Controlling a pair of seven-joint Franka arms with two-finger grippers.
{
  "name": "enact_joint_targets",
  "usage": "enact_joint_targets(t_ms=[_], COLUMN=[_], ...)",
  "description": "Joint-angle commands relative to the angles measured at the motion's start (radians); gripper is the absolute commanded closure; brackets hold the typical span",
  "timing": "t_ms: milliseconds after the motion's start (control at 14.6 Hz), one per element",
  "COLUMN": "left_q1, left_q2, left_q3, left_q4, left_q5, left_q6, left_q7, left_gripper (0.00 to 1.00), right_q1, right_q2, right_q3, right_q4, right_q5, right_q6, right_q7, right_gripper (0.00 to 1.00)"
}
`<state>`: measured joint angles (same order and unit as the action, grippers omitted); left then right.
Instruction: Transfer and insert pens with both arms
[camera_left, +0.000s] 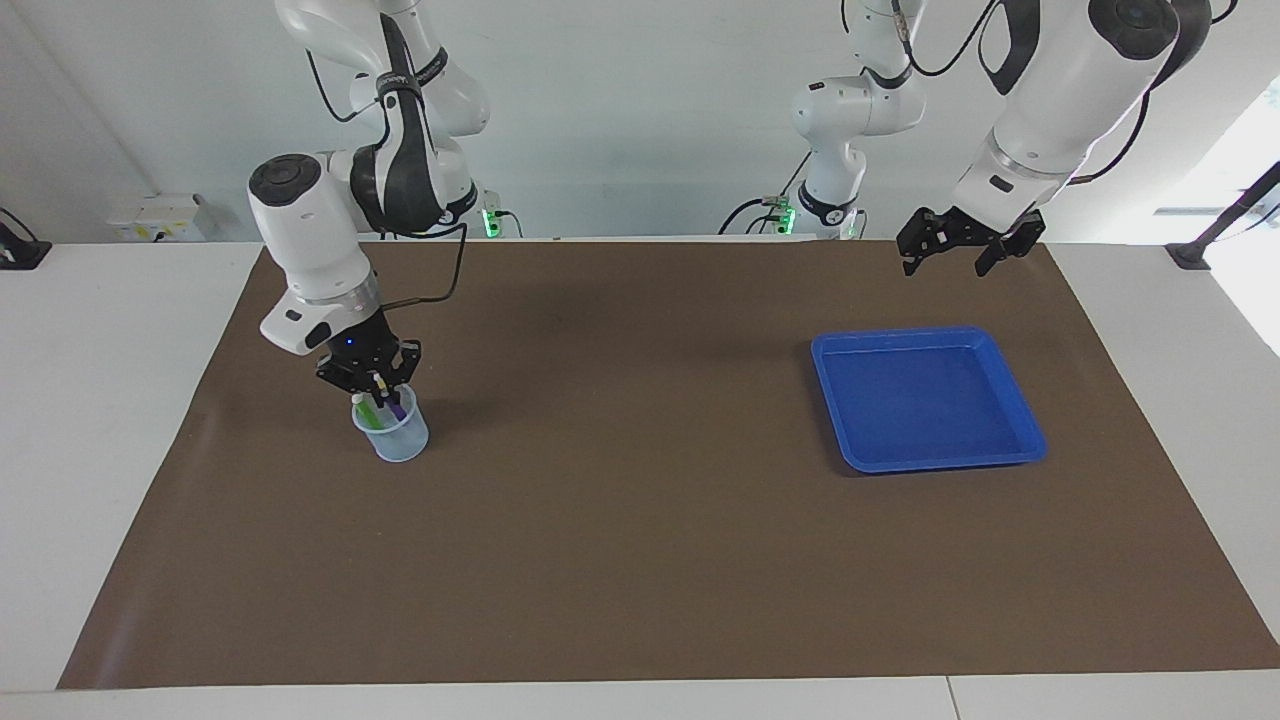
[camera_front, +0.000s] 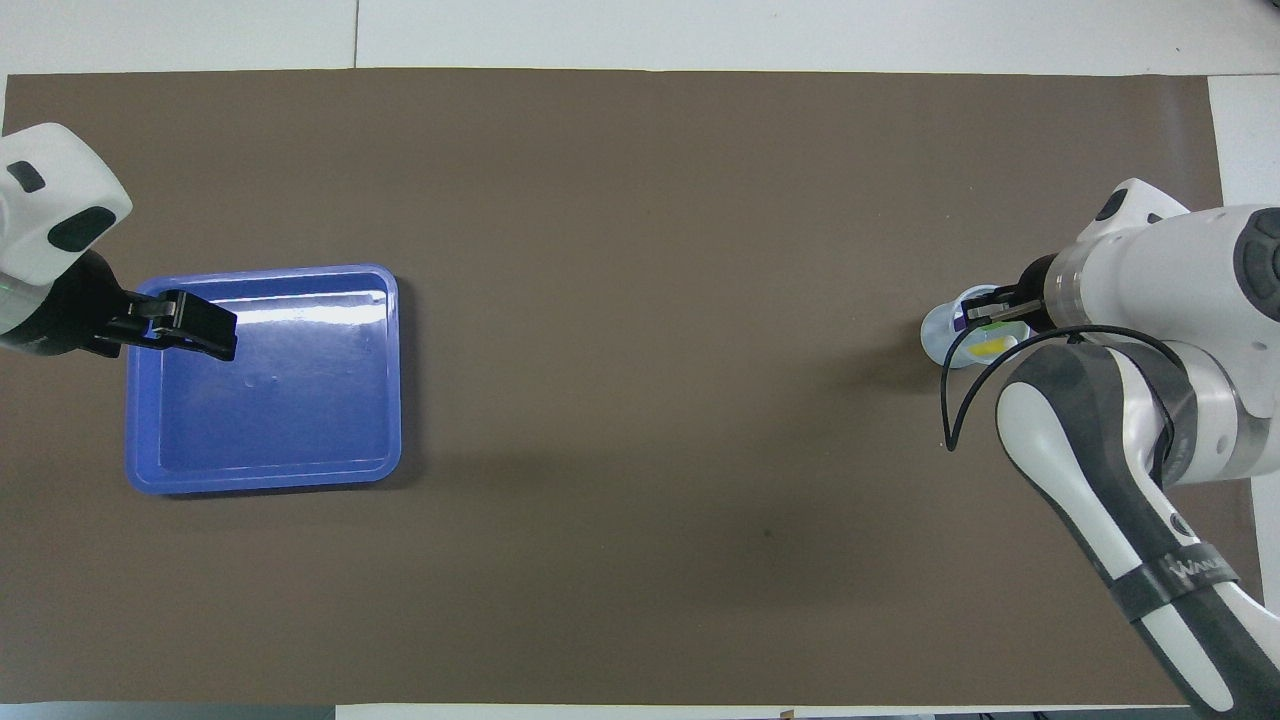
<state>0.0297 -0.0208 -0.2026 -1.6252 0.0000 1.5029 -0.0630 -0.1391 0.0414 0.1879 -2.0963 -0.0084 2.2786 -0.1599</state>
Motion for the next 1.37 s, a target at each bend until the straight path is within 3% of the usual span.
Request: enact_joint_targets(t_ms=[0, 206, 411, 823, 891, 960, 1028, 1097, 1302], left_q1=[-0.043, -0.062, -0.062, -0.068, -0.067, -0.067, -0.067, -0.067, -0.056], left_q2=[-0.016, 0.002, 0.004, 0.01, 0.01, 0.01, 0.012, 0.012, 0.007], left_q3=[0.043, 0.065, 0.068, 0.063, 0.063, 0.063, 0.063, 0.063, 0.061], left_q4=[0.014, 0.08, 0.068, 0.067, 0.062, 0.056, 0.057, 0.06, 0.057], left_q5=[-0.002, -0.011, -0.017, 0.005, 0.003, 0.003, 0.003, 0.003, 0.0], left_q6=[-0.01, -0.064, 0.002, 0.013, 0.025, 0.029, 0.028, 0.026, 0.023], left_q7=[0.014, 0.014, 0.026, 0.035, 0.035, 0.035, 0.035, 0.034, 0.034], left_gripper=[0.0, 0.0, 0.0, 0.0, 0.0, 0.0, 0.0, 0.0, 0.0], right_q1=[-0.019, -0.033, -0.034, -0.034, -0.034, -0.034, -0.034, -0.034, -0.031], right_q2=[-0.005, -0.006, -0.006, -0.006, -0.005, -0.005, -0.003, -0.002, -0.002], right_q3=[0.012, 0.012, 0.013, 0.013, 0.013, 0.013, 0.013, 0.013, 0.013], right_q4=[-0.027, -0.037, -0.056, -0.056, -0.054, -0.053, -0.048, -0.044, -0.025], right_q5=[-0.022, -0.022, -0.022, -0.022, -0.022, -0.022, -0.022, -0.022, -0.022], right_q6=[0.041, 0.047, 0.087, 0.098, 0.096, 0.096, 0.094, 0.09, 0.078], right_q7=[-0.036, -0.052, -0.073, -0.072, -0.072, -0.072, -0.069, -0.067, -0.066], right_gripper=[1.0, 1.0, 1.0, 1.0, 0.83, 0.51, 0.31, 0.21, 0.1])
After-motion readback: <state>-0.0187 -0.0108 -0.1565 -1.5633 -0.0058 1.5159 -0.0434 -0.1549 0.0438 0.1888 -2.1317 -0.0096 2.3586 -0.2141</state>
